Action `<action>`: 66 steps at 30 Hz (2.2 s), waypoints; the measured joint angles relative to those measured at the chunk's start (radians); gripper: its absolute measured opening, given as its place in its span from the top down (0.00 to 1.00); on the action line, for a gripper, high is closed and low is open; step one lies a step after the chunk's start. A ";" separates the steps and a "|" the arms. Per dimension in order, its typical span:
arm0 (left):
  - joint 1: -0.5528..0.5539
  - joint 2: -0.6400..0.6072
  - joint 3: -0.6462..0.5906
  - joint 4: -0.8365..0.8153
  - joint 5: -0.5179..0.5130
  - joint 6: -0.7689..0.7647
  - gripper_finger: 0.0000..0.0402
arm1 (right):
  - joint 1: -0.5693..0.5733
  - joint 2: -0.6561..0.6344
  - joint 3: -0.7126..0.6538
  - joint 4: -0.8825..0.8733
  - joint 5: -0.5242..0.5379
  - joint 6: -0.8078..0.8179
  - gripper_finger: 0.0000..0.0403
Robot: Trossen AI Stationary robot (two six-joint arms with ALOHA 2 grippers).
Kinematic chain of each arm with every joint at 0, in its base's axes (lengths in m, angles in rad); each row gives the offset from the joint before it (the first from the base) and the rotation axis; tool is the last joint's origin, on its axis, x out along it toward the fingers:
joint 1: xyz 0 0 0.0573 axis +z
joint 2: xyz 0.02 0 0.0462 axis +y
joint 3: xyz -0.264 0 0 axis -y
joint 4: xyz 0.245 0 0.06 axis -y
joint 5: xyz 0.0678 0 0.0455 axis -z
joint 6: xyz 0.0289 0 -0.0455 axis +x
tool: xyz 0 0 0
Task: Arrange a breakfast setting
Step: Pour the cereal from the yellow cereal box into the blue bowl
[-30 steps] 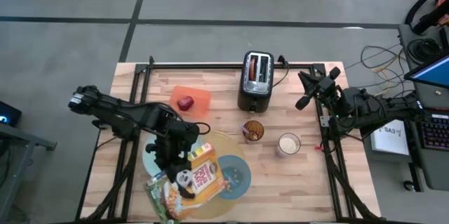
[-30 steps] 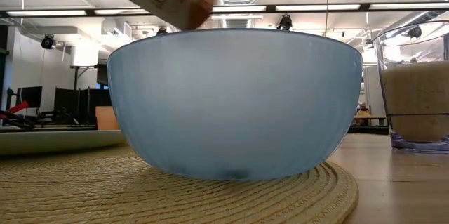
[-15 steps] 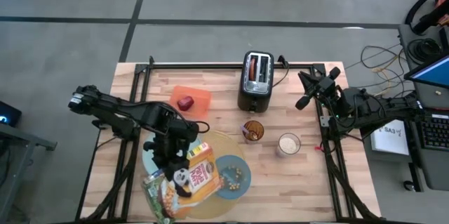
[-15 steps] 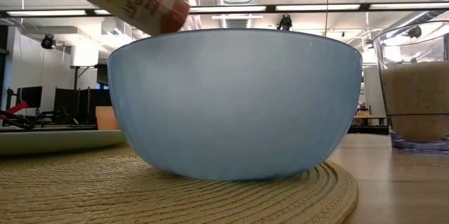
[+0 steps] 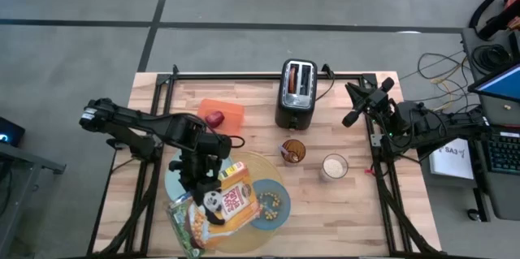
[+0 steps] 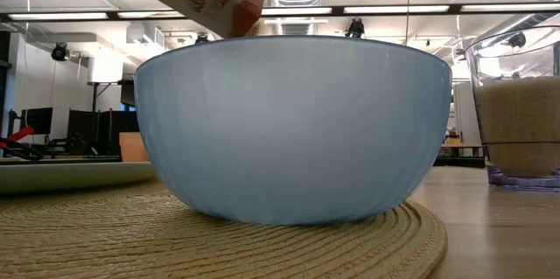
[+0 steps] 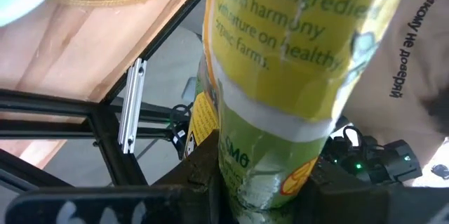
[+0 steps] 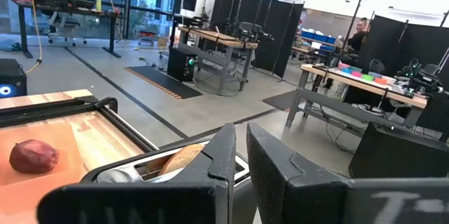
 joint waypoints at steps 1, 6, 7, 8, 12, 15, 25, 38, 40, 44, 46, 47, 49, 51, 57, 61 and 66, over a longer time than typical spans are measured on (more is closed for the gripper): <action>0.004 0.000 0.000 -0.001 0.000 0.005 0.81 | 0.000 0.000 0.000 0.000 0.000 0.000 0.93; 0.025 0.000 0.000 -0.007 0.008 0.013 0.81 | 0.000 0.000 0.000 0.000 0.000 0.000 0.93; 0.028 0.003 0.000 -0.007 0.016 0.018 0.81 | 0.000 0.000 0.000 0.000 0.000 0.000 0.93; 0.030 0.005 0.000 -0.007 0.027 0.025 0.81 | 0.000 0.000 0.000 0.000 0.000 0.000 0.93; 0.031 0.024 0.000 -0.011 0.067 0.061 0.81 | 0.000 0.000 0.000 0.000 0.000 0.000 0.93; 0.033 0.042 0.000 -0.019 0.083 0.089 0.81 | 0.000 0.000 0.000 0.000 0.000 0.000 0.93; 0.058 0.060 0.000 -0.045 0.097 0.170 0.83 | 0.000 0.000 0.000 0.000 0.000 0.000 0.93; 0.061 0.050 0.000 -0.104 0.016 0.259 0.83 | 0.000 0.000 0.000 0.000 0.000 -0.001 0.93; 0.061 0.042 0.000 -0.105 -0.017 0.276 0.83 | 0.000 0.000 0.000 -0.001 0.000 -0.001 0.93; 0.061 0.020 0.000 -0.104 -0.079 0.287 0.83 | 0.000 0.000 0.000 -0.001 0.000 -0.001 0.93; 0.061 0.005 0.000 -0.104 -0.116 0.287 0.83 | 0.000 0.000 0.000 -0.001 0.000 -0.001 0.93; 0.061 -0.002 0.000 -0.104 -0.136 0.287 0.83 | 0.000 0.000 0.000 -0.001 0.000 -0.001 0.93; 0.061 -0.015 0.000 -0.104 -0.168 0.290 0.83 | 0.000 0.000 0.000 -0.001 0.000 -0.001 0.93; 0.061 -0.022 0.000 -0.102 -0.198 0.295 0.83 | 0.000 0.000 0.000 -0.001 0.000 -0.001 0.93; 0.060 -0.014 0.000 -0.085 -0.158 0.287 0.83 | 0.000 0.000 0.000 -0.001 0.000 0.000 0.93; 0.061 -0.001 0.000 -0.084 -0.089 0.276 0.83 | 0.000 0.000 0.000 -0.001 0.000 0.000 0.93; 0.078 0.001 0.000 -0.084 -0.041 0.267 0.83 | 0.000 0.000 0.000 -0.001 0.000 0.000 0.93</action>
